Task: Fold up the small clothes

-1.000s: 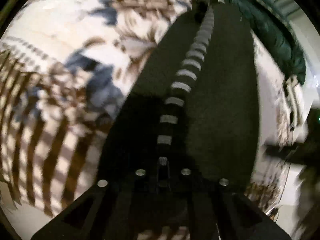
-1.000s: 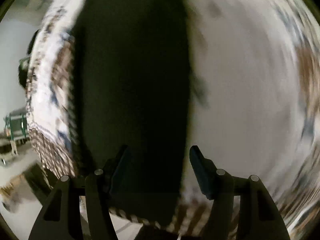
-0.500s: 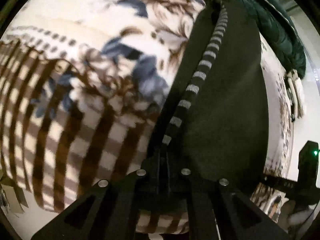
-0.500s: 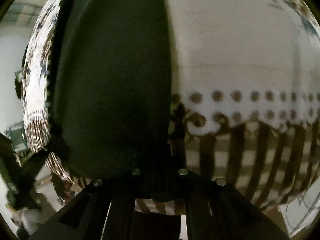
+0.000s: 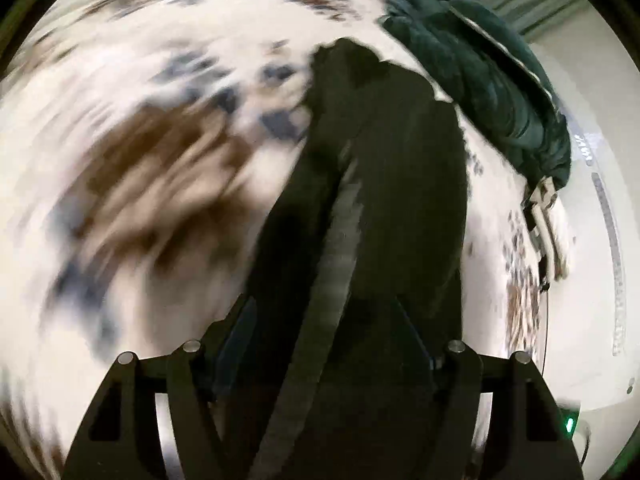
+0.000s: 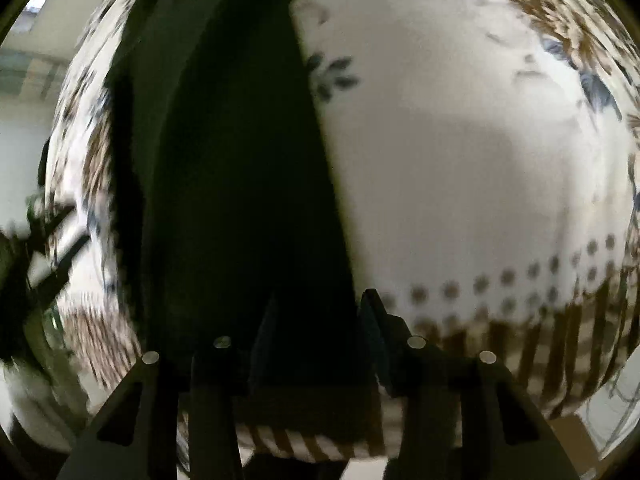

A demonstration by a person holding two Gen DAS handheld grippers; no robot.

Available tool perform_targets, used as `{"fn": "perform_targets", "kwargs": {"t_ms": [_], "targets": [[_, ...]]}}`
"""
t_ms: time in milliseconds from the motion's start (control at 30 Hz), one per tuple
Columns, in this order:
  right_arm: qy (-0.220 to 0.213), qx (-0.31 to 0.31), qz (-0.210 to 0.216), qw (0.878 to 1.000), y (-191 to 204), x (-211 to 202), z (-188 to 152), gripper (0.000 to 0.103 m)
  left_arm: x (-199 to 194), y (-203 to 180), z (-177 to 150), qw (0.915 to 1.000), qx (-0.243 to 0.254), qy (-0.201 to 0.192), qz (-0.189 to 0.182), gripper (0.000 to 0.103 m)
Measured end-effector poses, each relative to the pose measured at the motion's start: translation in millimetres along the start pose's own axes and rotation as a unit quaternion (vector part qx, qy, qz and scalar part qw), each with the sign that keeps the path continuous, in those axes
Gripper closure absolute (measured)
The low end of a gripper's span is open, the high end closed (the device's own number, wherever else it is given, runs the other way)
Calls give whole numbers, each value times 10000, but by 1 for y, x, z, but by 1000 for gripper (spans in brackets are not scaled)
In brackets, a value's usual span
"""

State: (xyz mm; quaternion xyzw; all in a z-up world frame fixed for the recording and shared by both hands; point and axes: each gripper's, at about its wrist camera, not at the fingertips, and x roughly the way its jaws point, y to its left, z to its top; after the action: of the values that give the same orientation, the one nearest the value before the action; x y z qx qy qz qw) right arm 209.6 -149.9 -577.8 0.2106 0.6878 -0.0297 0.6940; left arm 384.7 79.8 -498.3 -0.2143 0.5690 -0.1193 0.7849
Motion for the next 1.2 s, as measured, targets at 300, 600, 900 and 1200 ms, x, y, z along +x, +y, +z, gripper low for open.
{"fn": "perform_targets", "kwargs": {"t_ms": [300, 600, 900, 1200], "targets": [[-294, 563, -112, 9979, -11, -6, 25, 57, 45, 31, 58, 9904, 1115, 431, 688, 33], [5, 750, 51, 9972, -46, -16, -10, 57, 4, 22, -23, 9961, 368, 769, -215, 36], [282, 692, 44, 9972, -66, -8, -51, 57, 0, 50, -34, 9974, 186, 479, 510, 98], [356, 788, 283, 9958, -95, -12, -69, 57, -48, 52, -116, 9938, -230, 1020, -384, 39]]}}
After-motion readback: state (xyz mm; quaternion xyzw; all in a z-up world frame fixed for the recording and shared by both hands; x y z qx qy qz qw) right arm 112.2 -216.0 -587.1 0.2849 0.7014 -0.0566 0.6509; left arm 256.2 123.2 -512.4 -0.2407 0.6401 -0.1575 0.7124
